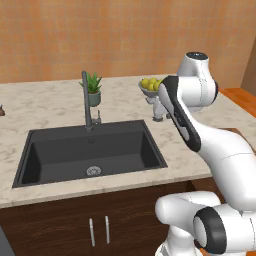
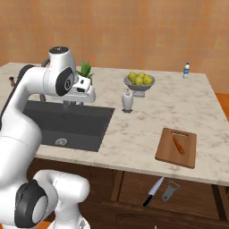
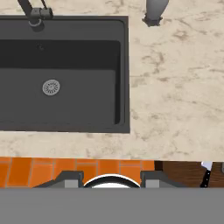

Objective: Place the appropriate cutting tool for cutting the carrot skin on the cutting board.

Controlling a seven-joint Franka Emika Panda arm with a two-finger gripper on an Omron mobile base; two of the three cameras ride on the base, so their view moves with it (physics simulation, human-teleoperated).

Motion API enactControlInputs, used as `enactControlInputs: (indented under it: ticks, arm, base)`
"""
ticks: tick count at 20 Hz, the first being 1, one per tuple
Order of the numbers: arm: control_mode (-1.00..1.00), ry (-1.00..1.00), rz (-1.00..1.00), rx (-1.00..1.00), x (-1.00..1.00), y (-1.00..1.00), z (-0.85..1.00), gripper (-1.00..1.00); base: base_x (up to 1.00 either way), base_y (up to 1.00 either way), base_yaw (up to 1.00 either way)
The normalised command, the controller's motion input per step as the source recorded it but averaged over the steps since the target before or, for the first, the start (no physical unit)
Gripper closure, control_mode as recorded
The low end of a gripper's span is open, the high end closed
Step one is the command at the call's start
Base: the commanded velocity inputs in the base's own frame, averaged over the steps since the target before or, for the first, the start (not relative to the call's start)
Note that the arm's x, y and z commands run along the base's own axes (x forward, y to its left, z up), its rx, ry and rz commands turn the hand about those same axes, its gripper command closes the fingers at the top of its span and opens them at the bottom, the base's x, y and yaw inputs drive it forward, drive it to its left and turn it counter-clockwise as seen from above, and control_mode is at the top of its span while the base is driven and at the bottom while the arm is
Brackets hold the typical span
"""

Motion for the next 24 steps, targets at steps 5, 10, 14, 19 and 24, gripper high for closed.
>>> enactControlInputs:
  ticks: [5, 10, 14, 19, 24]
  arm:
    - [-1.0, -0.09, -0.02, 0.0, -0.4, -0.33, -0.23, -1.0]
    - [-1.0, 0.14, -0.07, 0.0, -0.23, -1.0, -0.38, -1.0]
    - [-1.0, 0.25, -0.12, 0.0, -0.23, -1.0, -0.42, -1.0]
    - [-1.0, 0.28, -0.1, 0.05, -0.3, -1.0, -0.3, -1.0]
    - [-1.0, 0.16, -0.03, 0.09, -0.54, -1.0, -0.35, -1.0]
  base:
    - [0.0, 0.0, 0.0]
    - [0.0, 0.0, 0.0]
    - [0.0, 0.0, 0.0]
    - [0.0, 0.0, 0.0]
    - [0.0, 0.0, 0.0]
